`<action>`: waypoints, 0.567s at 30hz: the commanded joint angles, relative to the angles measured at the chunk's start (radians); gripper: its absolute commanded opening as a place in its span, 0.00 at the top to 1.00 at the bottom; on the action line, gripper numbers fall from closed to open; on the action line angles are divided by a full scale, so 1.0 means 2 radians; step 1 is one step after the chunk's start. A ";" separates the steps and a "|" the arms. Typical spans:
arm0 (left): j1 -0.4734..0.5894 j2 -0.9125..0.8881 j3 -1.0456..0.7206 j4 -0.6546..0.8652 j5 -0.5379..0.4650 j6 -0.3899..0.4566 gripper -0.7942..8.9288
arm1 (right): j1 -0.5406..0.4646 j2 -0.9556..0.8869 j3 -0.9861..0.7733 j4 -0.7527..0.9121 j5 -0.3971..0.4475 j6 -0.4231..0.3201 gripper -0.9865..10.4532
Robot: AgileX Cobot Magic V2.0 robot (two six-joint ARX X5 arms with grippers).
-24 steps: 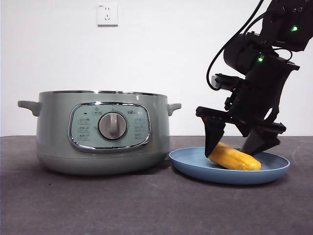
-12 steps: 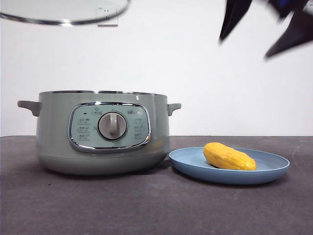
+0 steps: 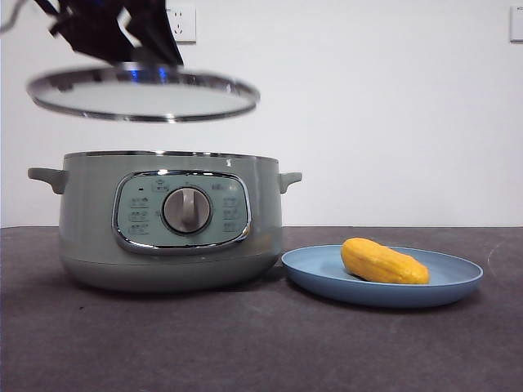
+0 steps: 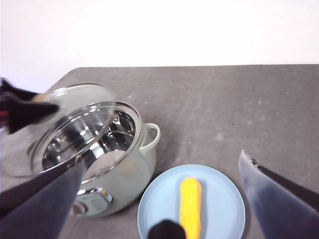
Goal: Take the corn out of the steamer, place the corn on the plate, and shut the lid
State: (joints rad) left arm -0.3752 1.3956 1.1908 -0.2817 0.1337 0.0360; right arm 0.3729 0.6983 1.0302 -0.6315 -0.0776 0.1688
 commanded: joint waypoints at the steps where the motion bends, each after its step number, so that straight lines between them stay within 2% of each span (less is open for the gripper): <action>1: 0.001 0.011 0.006 0.043 0.003 0.009 0.93 | 0.001 -0.014 -0.001 -0.020 0.001 0.006 0.39; 7: -0.002 0.047 0.006 0.075 0.002 0.009 0.93 | 0.001 -0.023 -0.001 -0.048 0.001 0.009 0.39; 17: -0.003 0.078 0.006 0.079 0.001 0.009 0.93 | 0.001 -0.021 -0.001 -0.055 0.000 0.009 0.39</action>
State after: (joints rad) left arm -0.3771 1.5555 1.1908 -0.1688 0.1326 0.0444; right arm 0.3729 0.6567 1.0302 -0.7475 -0.0780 0.1764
